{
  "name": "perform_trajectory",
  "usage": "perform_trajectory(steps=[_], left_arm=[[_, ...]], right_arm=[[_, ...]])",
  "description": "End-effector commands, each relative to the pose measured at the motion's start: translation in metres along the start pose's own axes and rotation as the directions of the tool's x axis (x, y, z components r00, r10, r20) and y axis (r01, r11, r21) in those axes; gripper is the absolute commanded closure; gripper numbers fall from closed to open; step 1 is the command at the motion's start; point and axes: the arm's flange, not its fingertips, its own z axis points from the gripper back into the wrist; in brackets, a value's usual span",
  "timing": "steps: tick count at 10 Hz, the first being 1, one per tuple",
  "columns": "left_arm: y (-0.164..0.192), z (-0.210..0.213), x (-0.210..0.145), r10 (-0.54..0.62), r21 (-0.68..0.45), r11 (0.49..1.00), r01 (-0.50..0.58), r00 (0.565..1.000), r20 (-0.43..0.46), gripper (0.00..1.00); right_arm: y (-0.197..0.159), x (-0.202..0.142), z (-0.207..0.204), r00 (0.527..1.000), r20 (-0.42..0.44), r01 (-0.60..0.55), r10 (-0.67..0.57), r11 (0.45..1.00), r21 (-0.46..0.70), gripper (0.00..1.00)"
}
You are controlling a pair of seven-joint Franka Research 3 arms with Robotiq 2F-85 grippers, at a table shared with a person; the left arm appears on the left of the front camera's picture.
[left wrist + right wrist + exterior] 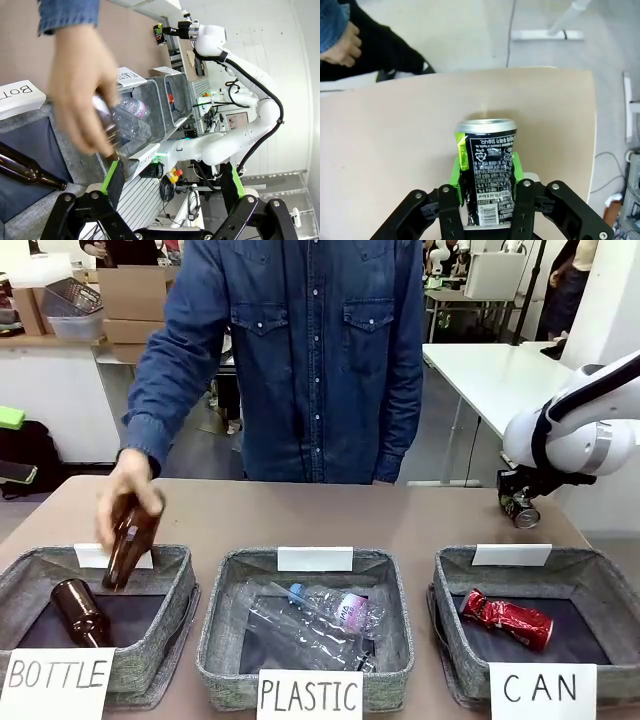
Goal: Sort the can waste into the basket.
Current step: Pick up the can waste from the table and place it in the right Fabric basket.
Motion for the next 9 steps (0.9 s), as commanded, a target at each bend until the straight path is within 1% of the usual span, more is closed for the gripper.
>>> perform_trajectory(steps=[1, 2, 4, 5, 6, 7, 8, 9], left_arm=[[-0.003, -0.001, 0.001, -0.002, -0.016, 1.000, 0.002, 1.000, 0.008, 0.00], [-0.003, -0.001, 0.001, -0.002, -0.016, 1.000, 0.002, 1.000, 0.008, 0.00], [-0.003, -0.001, 0.001, -0.002, -0.016, 1.000, 0.002, 1.000, 0.008, 0.00], [-0.003, -0.001, 0.001, -0.002, -0.016, 1.000, 0.002, 1.000, 0.008, 0.00], [-0.003, -0.001, 0.001, -0.002, -0.016, 1.000, 0.002, 1.000, 0.008, 0.00], [-0.003, -0.001, 0.001, -0.002, -0.016, 1.000, 0.002, 1.000, 0.008, 0.00], [-0.003, -0.001, 0.001, -0.002, -0.016, 1.000, 0.002, 1.000, 0.008, 0.00], [-0.003, -0.001, 0.001, -0.002, -0.016, 1.000, 0.002, 1.000, 0.008, 0.00]], right_arm=[[0.002, -0.002, 0.001, 1.000, -0.013, 0.016, -0.017, 0.999, -0.029, 1.00], [0.001, -0.002, 0.001, 0.999, -0.021, 0.029, -0.030, 0.999, -0.021, 1.00], [0.001, -0.002, 0.007, 1.000, -0.015, 0.018, -0.019, 1.000, -0.021, 1.00], [0.002, -0.004, 0.022, 1.000, 0.001, -0.005, 0.005, 1.000, 0.021, 1.00], [0.004, -0.010, 0.059, 0.998, 0.057, -0.044, 0.038, 0.993, 0.105, 1.00], [0.005, -0.018, 0.104, 0.992, 0.126, -0.050, 0.031, 0.988, 0.148, 1.00], [0.006, -0.033, 0.148, 0.990, 0.130, -0.081, 0.049, 0.964, 0.255, 1.00], [0.006, -0.049, 0.177, 0.992, 0.059, -0.127, 0.114, 0.934, 0.333, 1.00]])
